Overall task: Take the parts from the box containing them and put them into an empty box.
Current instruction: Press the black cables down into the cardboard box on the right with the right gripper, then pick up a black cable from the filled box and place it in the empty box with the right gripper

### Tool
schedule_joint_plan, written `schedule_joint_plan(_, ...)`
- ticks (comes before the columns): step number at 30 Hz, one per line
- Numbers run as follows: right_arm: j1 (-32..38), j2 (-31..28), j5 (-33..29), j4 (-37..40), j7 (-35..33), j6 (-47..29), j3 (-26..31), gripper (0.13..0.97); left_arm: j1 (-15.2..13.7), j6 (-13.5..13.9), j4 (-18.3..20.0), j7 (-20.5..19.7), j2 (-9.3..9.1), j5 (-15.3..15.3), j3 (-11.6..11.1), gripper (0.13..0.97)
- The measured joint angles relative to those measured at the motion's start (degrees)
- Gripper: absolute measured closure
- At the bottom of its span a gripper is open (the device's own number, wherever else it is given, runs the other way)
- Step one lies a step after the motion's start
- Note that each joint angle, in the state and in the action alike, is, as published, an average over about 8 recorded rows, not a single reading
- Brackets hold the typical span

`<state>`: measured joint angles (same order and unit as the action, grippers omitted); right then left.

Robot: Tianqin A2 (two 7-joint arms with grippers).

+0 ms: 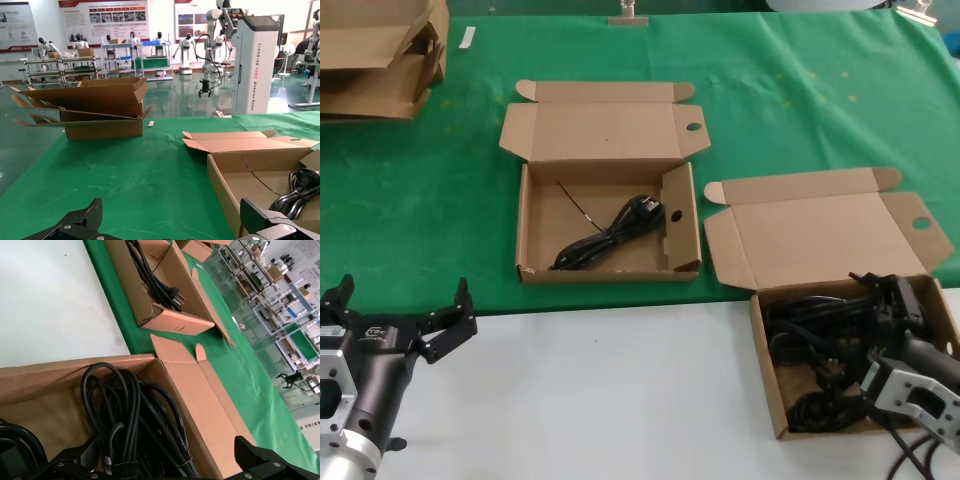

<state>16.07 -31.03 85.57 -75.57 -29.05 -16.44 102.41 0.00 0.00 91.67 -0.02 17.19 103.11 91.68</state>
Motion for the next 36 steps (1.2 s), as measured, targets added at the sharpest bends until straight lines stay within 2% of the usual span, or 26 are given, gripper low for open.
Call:
schedule_joint_plan(11, 0.5, -0.1, -2.6, 0.0, 3.6, 1.0, 2.2, 0.194, 0.0, 0.0, 0.0, 0.0, 0.0, 0.0, 0.0, 0.132)
schedule_joint_plan(20, -0.9, -1.3, -3.2, -1.7, 5.5, 1.8, 2.6, 0.321, 0.0, 0.0, 0.0, 0.0, 0.0, 0.0, 0.0, 0.132)
schedule_joint_plan(28, -1.5, -1.9, -3.1, -2.3, 6.4, 2.4, 2.6, 0.511, 0.0, 0.0, 0.0, 0.0, 0.0, 0.0, 0.0, 0.132)
schedule_joint_plan(29, -1.6, -2.0, -3.0, -2.4, 6.4, 2.4, 2.6, 0.511, 0.0, 0.0, 0.0, 0.0, 0.0, 0.0, 0.0, 0.132)
schedule_joint_plan(36, -2.3, -2.4, -2.3, -2.9, 6.3, 2.8, 2.7, 0.69, 0.0, 0.0, 0.0, 0.0, 0.0, 0.0, 0.0, 0.132)
